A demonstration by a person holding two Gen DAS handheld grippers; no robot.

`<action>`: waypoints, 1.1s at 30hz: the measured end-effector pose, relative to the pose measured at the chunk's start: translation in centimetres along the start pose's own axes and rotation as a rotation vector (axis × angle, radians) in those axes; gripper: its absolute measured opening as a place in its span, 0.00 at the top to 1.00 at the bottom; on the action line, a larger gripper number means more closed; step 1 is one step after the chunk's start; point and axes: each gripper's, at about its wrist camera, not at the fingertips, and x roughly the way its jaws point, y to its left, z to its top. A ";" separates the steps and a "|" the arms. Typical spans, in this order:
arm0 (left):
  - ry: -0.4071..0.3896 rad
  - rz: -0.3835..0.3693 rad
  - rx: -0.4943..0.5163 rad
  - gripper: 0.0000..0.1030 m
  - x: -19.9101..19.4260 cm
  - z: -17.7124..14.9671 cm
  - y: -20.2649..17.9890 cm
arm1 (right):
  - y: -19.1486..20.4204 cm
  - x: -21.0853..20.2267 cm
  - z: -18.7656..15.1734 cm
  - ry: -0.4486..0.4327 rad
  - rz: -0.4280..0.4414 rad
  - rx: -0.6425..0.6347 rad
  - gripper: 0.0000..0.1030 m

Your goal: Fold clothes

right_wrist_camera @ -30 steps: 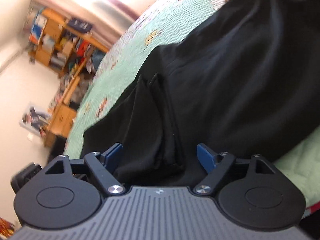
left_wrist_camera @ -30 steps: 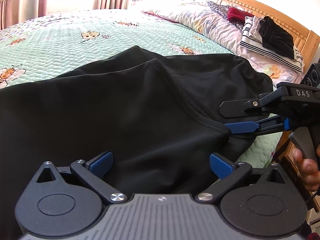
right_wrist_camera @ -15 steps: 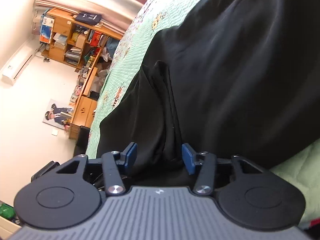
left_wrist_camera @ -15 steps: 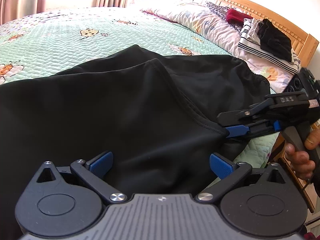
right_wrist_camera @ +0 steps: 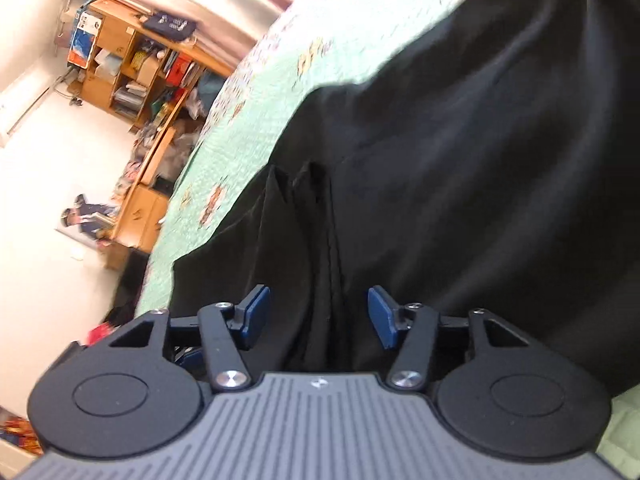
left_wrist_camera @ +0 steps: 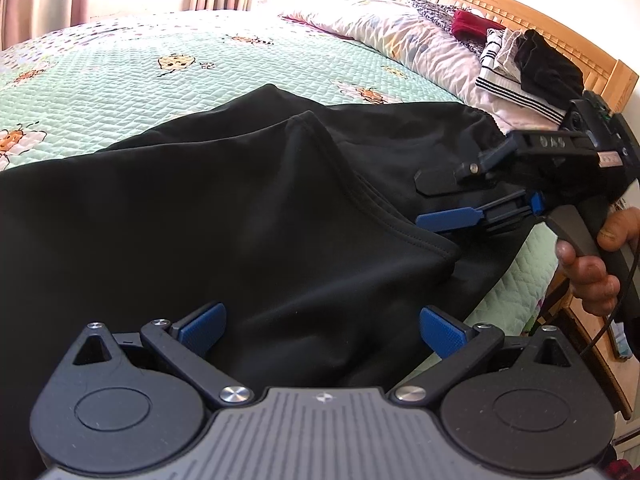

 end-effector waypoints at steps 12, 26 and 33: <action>0.008 0.004 0.010 0.01 -0.1 0.1 -0.1 | 2.0 3.2 1.4 0.240 0.036 -0.065 0.35; 0.014 -0.247 -0.124 0.01 -5.0 0.9 2.6 | 5.8 -1.7 -2.4 0.138 -0.005 -0.112 0.87; 0.010 -0.201 -0.216 0.02 -4.5 0.8 4.5 | -0.9 -1.0 -4.5 0.118 -0.018 0.088 0.86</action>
